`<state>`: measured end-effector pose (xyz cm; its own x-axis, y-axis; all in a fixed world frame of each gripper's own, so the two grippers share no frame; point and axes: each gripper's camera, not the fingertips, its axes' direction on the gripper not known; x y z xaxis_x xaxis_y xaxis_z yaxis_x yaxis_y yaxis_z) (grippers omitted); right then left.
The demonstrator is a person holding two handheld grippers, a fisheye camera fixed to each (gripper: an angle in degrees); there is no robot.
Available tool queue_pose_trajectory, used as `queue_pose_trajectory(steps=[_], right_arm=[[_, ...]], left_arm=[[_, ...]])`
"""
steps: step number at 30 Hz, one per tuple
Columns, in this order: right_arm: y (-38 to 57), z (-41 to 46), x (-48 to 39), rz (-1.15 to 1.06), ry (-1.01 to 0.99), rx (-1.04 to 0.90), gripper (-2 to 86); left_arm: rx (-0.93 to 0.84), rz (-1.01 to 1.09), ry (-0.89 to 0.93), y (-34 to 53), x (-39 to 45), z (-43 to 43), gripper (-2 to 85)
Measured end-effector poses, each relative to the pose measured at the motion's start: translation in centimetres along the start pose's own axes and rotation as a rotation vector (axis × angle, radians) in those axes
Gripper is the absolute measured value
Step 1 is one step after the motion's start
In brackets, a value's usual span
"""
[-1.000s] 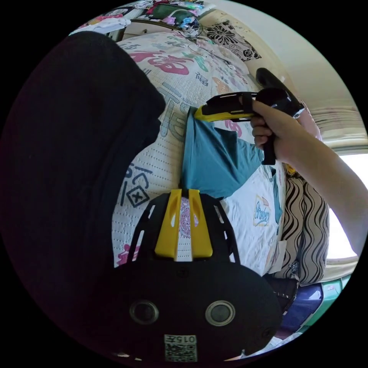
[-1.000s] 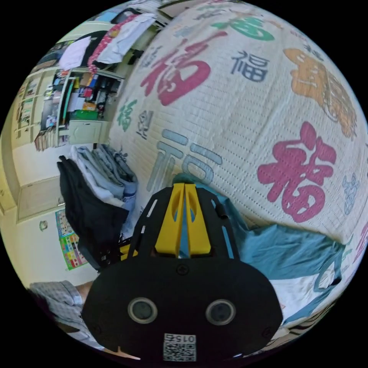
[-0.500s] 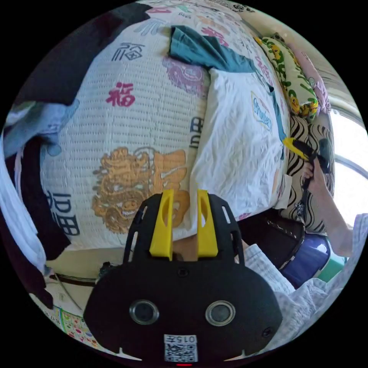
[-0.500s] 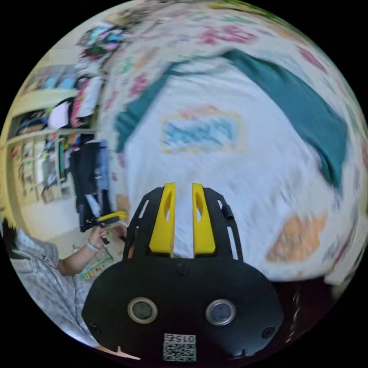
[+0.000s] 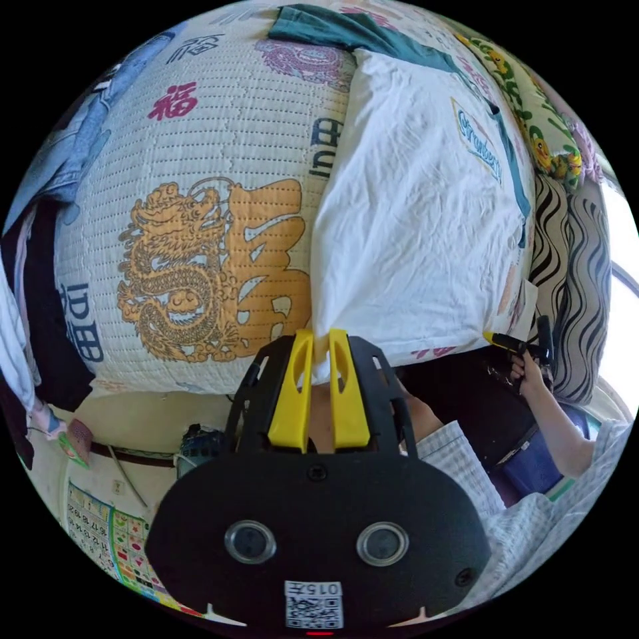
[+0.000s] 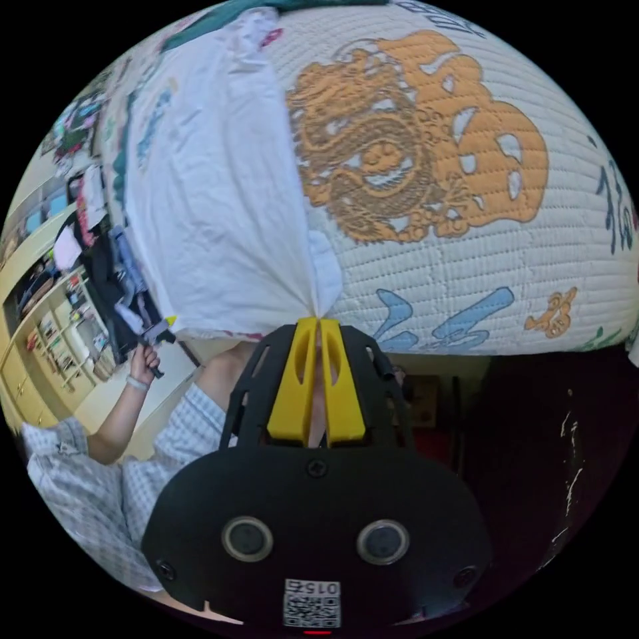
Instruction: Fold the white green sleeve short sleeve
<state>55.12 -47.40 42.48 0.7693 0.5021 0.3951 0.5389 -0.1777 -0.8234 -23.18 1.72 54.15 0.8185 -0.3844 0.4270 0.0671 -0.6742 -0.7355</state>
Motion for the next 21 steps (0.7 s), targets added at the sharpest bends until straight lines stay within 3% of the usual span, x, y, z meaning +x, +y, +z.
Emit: queue_pose_trajectory(steps=[9, 14, 21], right_arm=[[5.7, -0.5, 6.4, 0.068, -0.126, 0.063, -0.7], [7.9, -1.2, 10.2, 0.188, -0.091, 0.102, 4.5], [9.2, -3.6, 11.6, 0.087, -0.101, 0.166, 8.6]], left_arm=[[-0.034, -0.012, -0.150, 0.0, 2.5, 1.6, 3.1], [-0.071, 0.014, -0.183, -0.6, 4.3, 2.7, 6.0], [-0.015, -0.031, -0.150, 0.5, 5.7, 0.5, 10.3]])
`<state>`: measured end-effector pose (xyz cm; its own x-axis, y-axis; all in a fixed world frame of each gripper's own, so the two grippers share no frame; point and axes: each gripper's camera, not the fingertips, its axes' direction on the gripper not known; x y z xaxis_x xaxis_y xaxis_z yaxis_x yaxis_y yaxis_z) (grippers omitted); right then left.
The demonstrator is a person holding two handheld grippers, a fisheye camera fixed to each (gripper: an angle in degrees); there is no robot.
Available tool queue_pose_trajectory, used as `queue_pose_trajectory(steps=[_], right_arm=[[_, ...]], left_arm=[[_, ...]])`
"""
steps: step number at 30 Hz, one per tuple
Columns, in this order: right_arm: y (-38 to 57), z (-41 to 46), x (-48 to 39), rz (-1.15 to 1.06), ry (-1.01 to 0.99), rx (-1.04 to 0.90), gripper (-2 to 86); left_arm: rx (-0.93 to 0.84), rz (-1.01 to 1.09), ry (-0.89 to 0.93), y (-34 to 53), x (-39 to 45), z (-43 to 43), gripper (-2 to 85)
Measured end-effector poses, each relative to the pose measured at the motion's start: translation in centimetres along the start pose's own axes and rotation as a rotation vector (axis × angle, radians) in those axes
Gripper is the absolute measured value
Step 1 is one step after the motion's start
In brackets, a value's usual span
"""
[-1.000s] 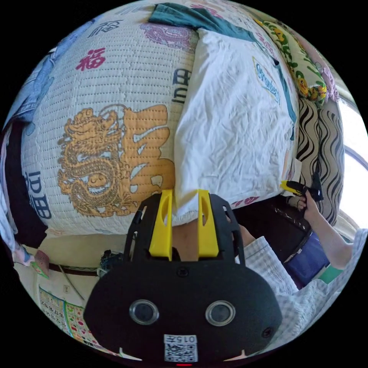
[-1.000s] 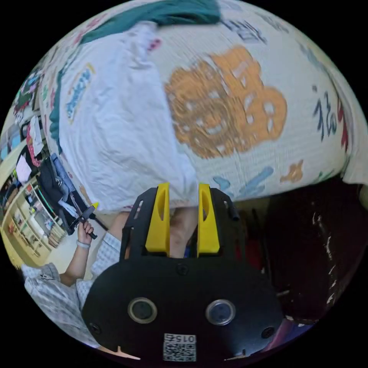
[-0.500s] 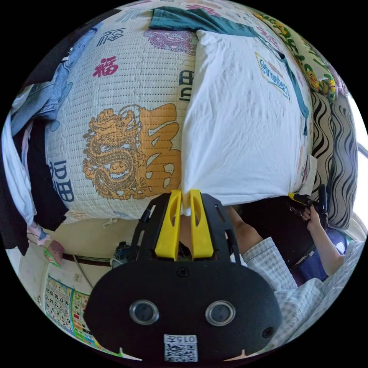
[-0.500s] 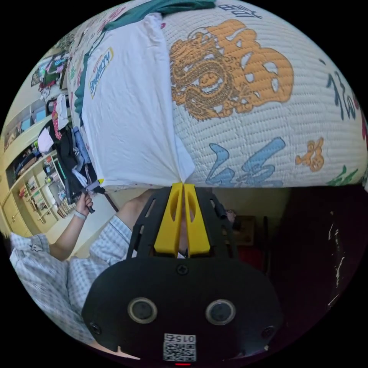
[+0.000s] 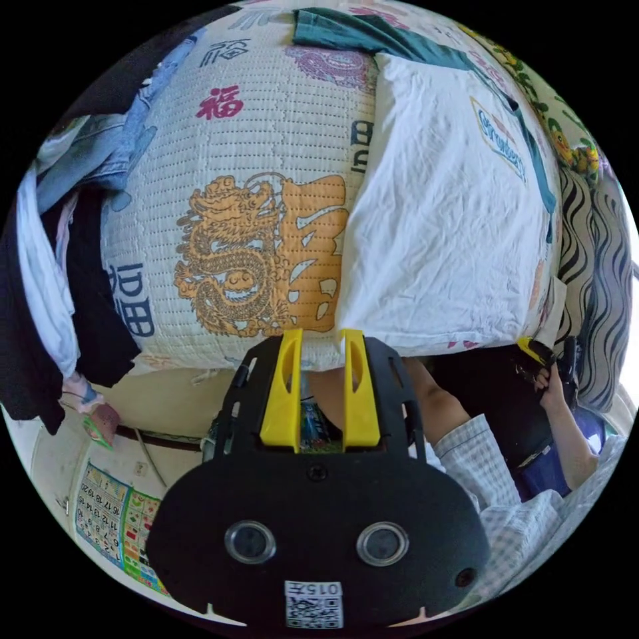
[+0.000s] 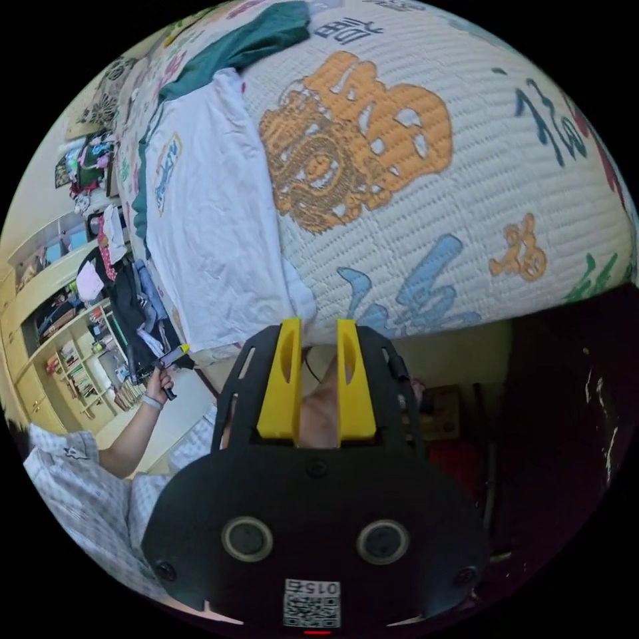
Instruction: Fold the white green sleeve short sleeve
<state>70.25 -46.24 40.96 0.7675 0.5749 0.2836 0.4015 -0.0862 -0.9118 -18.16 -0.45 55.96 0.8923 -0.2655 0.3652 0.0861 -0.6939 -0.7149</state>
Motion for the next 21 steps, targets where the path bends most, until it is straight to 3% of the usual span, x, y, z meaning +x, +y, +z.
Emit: queue_pose_trajectory(steps=[3, 6, 10, 16, 21], right_arm=[[-0.7, 1.1, 0.4, 0.015, -0.069, -0.045, 8.5], [0.1, 0.8, 0.4, 0.013, 0.060, -0.036, 3.6], [1.8, -1.1, 1.2, -0.053, 0.071, -0.085, -0.2], [2.9, -2.9, 3.4, -0.024, 0.121, -0.118, 0.1], [4.0, -3.3, 4.2, 0.010, 0.123, -0.144, 2.4]], left_arm=[[0.058, 0.009, 0.003, -0.2, 2.0, -0.3, 11.3], [-0.002, 0.017, 0.050, -0.9, 4.2, 0.7, 9.8], [-0.042, 0.104, 0.026, -0.3, 7.1, 0.8, 4.5], [-0.030, 0.003, 0.028, 1.2, 8.9, 0.3, 5.5], [-0.037, 0.052, 0.007, 2.0, 12.1, -0.8, 7.3]])
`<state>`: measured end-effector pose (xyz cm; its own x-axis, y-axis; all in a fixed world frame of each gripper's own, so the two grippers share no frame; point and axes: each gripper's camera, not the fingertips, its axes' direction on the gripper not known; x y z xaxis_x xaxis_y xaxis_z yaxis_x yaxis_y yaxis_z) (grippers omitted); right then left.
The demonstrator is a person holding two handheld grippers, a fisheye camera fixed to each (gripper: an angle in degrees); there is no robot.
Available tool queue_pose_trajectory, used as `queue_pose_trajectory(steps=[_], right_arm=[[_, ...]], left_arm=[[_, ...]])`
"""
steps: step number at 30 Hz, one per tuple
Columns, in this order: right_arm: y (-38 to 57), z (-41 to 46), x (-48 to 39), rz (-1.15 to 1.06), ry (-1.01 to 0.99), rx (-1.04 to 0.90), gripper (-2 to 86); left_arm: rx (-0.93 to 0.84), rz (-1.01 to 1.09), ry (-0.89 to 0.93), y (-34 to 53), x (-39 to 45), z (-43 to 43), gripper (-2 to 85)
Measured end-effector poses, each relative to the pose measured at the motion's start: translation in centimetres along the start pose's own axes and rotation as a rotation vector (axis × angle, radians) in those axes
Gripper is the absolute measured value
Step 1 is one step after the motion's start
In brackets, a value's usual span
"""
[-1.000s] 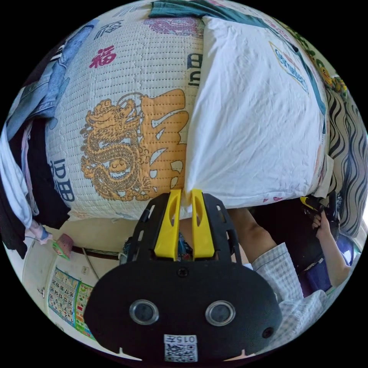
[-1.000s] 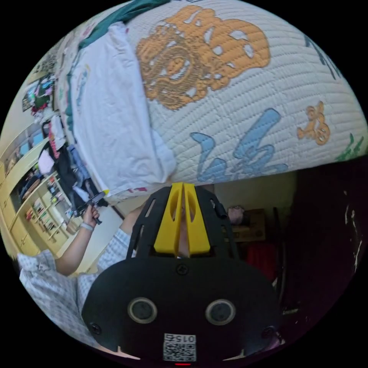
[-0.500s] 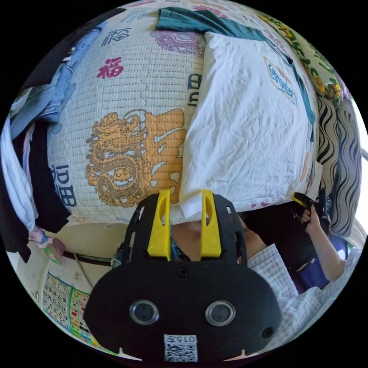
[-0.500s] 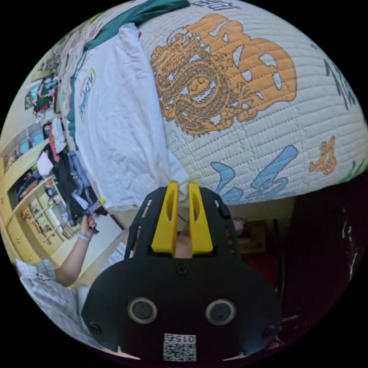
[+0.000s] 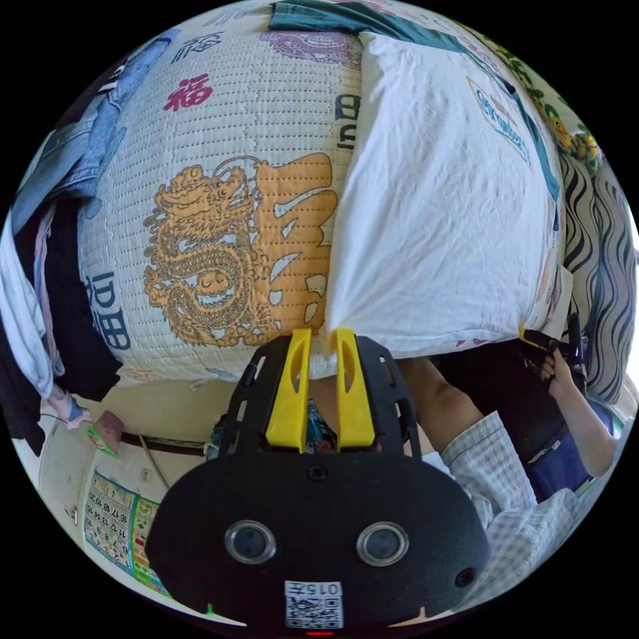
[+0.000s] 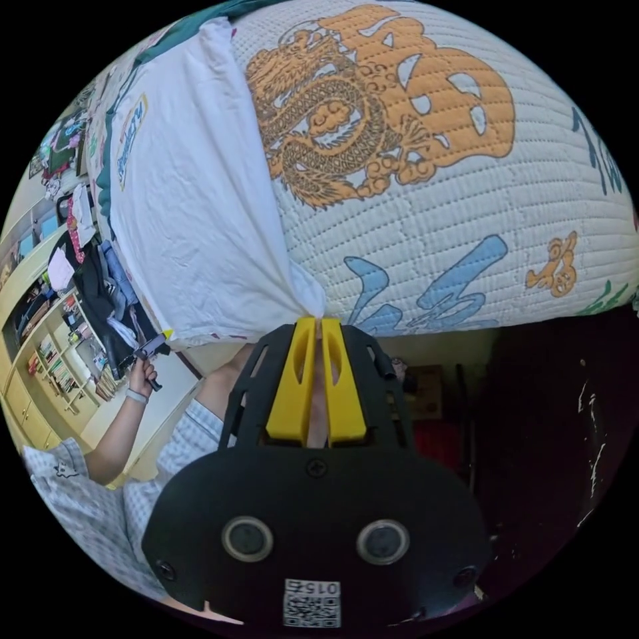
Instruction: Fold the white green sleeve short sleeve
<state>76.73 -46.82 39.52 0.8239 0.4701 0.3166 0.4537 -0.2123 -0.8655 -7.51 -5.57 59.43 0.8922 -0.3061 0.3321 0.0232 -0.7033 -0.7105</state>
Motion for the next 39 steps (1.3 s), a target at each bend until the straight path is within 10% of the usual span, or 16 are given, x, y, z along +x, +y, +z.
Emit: queue_pose_trajectory(steps=[14, 27, 39], right_arm=[[5.0, -9.2, 0.3, -0.045, -0.035, 0.186, -0.1], [4.1, -18.2, 2.2, 0.049, -0.309, 0.578, 2.7], [-1.3, -24.1, 0.3, 0.058, -0.116, 0.670, 5.3]], left_arm=[[-0.172, -0.067, -0.020, 1.9, 7.4, -6.6, 8.0], [0.211, 0.825, 0.144, -12.6, 48.2, -19.8, 9.6], [0.123, 1.085, -0.234, -16.4, 77.7, -16.7, 8.3]])
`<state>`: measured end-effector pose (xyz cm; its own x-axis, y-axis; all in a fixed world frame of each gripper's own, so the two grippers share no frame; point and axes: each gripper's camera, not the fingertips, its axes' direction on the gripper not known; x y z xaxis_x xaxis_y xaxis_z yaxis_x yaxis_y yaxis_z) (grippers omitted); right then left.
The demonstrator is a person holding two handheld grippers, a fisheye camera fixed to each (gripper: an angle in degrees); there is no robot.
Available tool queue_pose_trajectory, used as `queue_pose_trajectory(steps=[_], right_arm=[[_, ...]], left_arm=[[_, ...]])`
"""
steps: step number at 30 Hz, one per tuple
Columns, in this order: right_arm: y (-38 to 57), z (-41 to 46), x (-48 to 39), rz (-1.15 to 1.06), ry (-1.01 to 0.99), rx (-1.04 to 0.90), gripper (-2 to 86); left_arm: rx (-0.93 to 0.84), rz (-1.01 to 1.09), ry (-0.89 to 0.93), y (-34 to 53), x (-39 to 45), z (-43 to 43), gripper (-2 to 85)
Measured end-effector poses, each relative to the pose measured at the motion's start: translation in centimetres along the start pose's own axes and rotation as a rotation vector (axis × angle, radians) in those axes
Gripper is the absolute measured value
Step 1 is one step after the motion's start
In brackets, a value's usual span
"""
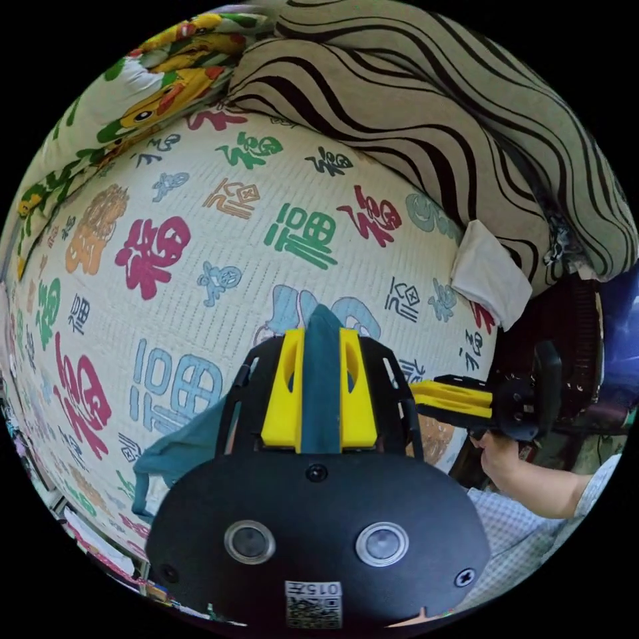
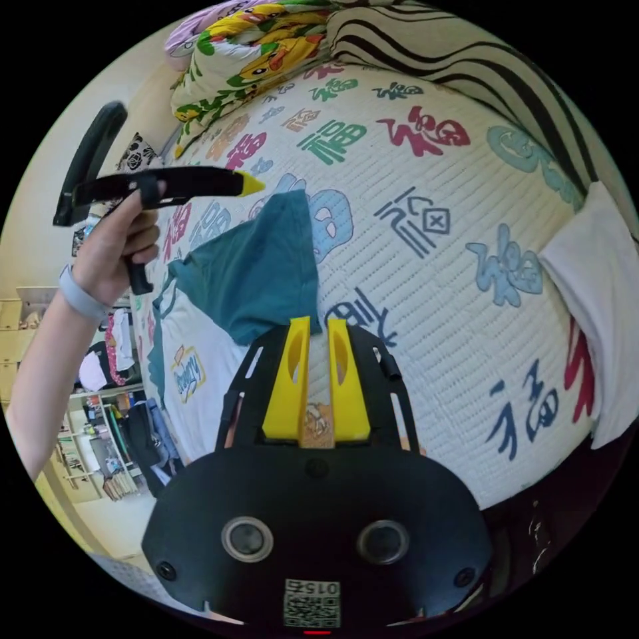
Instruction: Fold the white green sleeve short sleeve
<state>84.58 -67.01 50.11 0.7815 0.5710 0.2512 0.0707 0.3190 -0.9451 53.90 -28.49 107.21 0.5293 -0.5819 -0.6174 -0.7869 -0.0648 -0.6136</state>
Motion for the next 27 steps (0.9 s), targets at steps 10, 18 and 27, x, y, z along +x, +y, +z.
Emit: queue_pose_trajectory(steps=[10, 18, 27], right_arm=[[-1.2, 0.1, -0.6, 0.023, -0.127, -0.032, 4.8], [-1.9, 0.0, -3.3, -0.029, -0.119, -0.093, 3.9], [-2.1, -1.9, -8.0, -0.149, -0.130, -0.027, -0.1]], left_arm=[[-0.133, 0.096, -0.060, -6.2, 3.9, -0.2, 7.7], [-0.066, 0.093, -0.040, -5.8, 5.2, -3.3, 5.6], [0.186, 0.018, 0.017, 0.1, 3.7, -11.7, -0.4]])
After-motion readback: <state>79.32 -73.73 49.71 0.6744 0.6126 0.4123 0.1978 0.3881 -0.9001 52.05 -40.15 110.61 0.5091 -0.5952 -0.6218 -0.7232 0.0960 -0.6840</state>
